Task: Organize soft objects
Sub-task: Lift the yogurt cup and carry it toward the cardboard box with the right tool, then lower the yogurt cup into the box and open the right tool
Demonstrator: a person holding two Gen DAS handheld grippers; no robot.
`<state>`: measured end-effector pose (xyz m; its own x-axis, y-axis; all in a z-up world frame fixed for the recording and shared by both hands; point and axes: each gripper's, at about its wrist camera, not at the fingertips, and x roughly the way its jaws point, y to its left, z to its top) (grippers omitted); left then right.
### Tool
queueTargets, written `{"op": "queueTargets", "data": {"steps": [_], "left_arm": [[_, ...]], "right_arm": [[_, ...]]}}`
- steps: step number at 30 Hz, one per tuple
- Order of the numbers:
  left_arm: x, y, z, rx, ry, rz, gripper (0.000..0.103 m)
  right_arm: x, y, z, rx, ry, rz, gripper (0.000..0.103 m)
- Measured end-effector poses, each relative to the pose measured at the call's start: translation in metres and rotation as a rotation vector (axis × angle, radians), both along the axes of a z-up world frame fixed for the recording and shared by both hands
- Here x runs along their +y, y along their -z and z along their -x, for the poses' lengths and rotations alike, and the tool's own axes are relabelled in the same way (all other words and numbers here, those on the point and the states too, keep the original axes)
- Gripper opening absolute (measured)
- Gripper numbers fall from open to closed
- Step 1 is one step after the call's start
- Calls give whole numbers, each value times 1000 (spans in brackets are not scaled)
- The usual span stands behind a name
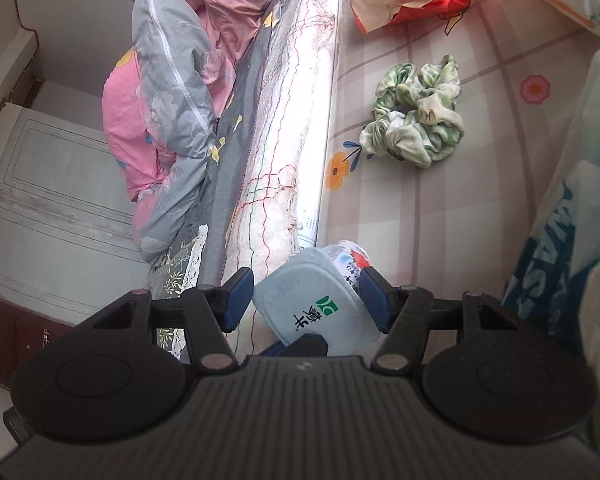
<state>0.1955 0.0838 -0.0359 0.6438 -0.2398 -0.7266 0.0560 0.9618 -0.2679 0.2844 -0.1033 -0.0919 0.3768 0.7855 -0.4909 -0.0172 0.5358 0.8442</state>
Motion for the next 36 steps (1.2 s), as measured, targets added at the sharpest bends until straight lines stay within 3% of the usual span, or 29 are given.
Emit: {"op": "queueTargets", "data": {"steps": [10, 16, 22, 30, 36], "left_arm": [[-10, -9, 0, -29, 13, -46, 18], [-19, -33, 15, -72, 17, -72, 19], [-46, -69, 39, -153, 74, -98, 19], [-137, -121, 63, -280, 266, -88, 19], [-241, -126, 73, -282, 475, -4, 19]], "right_arm": [[-10, -2, 10, -7, 28, 41, 39], [-14, -17, 22, -37, 28, 34, 34], [-41, -53, 49, -113, 71, -3, 33], [-129, -117, 106, -244, 222, -4, 33], [-238, -148, 165, -294, 402, 102, 33]]}}
